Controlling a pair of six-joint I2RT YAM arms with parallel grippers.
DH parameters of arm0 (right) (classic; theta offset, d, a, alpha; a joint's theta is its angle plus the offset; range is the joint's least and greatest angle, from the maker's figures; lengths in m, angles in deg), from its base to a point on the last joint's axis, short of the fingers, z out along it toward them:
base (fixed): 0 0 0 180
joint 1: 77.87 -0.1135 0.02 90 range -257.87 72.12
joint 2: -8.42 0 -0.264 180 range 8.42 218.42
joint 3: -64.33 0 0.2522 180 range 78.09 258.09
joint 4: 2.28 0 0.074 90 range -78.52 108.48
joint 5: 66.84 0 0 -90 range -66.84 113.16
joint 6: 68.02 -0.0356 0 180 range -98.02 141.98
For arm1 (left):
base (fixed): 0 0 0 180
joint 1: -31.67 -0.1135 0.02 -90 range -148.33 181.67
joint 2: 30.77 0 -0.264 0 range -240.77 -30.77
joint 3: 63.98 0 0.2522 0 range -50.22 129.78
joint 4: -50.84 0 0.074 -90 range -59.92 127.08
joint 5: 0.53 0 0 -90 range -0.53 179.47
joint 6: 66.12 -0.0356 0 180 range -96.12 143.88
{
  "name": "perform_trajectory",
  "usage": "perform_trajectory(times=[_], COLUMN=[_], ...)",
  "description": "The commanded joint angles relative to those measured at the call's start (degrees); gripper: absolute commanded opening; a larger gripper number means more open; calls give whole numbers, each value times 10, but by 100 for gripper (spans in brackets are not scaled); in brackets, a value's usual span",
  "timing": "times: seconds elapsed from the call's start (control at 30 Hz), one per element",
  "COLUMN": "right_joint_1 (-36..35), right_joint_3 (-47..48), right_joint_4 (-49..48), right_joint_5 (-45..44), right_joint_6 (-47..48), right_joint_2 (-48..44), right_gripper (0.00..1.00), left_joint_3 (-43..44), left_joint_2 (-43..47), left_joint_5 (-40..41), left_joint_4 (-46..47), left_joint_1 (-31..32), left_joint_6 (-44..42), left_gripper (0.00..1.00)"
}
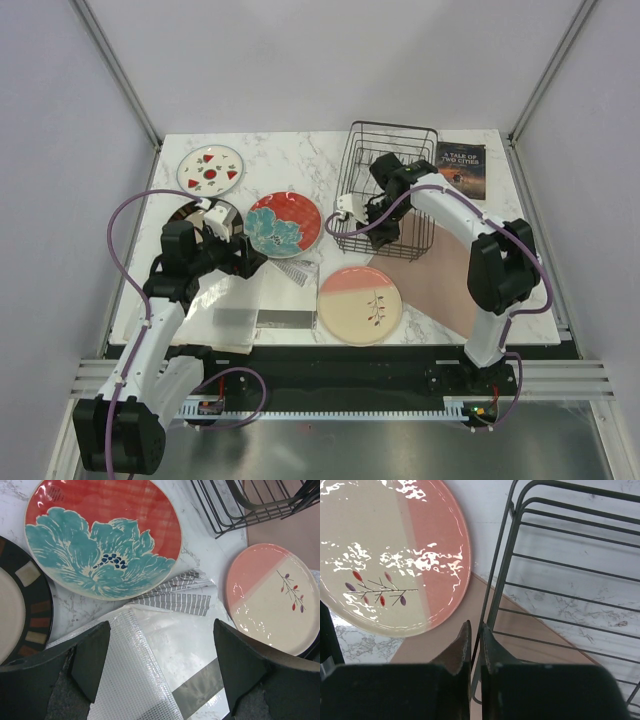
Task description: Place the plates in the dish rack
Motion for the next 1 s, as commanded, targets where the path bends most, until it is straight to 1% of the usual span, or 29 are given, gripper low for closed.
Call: perform_trajectory(times=[0.0, 0.07, 0.13, 0.27, 0.4, 0.43, 0.5, 0.53, 0.57, 0.63, 0.67, 0.8, 0.97], right_joint_1=[-36, -54, -68, -75, -75, -74, -74, -74, -73, -73, -73, -74, -72], right_joint_3=[5, -4, -6, 29, 86, 105, 136, 145, 156, 181, 183, 197, 183], right_joint_4=[-11, -9, -8, -19, -47, -61, -96, -108, -127, -136, -156, -176, -205], right_joint_5=[-16, -20, -22, -24, -33, -37, -45, -50, -54, -55, -59, -74, -110], right_joint_6=[59, 82, 106, 87, 39, -1, -40, -82, -105, -138, -150, -177, -193], right_joint_2=[-30, -44, -50, -29, 20, 35, 51, 68, 77, 95, 101, 127, 138], right_gripper=[3, 0, 0, 0, 0, 0, 0, 0, 0, 0, 0, 0, 0], left_joint_3=[9, 6, 4, 3, 1, 1, 2, 2, 2, 2, 2, 4, 7], left_joint_2=[5, 6, 3, 0, 0, -1, 0, -1, -1, -1, -1, -4, -10], left_joint_5=[-5, -6, -5, -8, -11, -12, -12, -12, -12, -10, -11, -10, -8], left_joint_4=[21, 25, 27, 30, 33, 32, 33, 35, 34, 35, 35, 36, 40], left_joint_1=[2, 2, 2, 2, 3, 3, 3, 3, 3, 3, 3, 3, 3], left_joint_6=[4, 5, 5, 5, 9, 10, 12, 13, 13, 14, 14, 15, 16], left_gripper=[90, 90, 91, 91, 91, 91, 91, 91, 91, 91, 91, 91, 91])
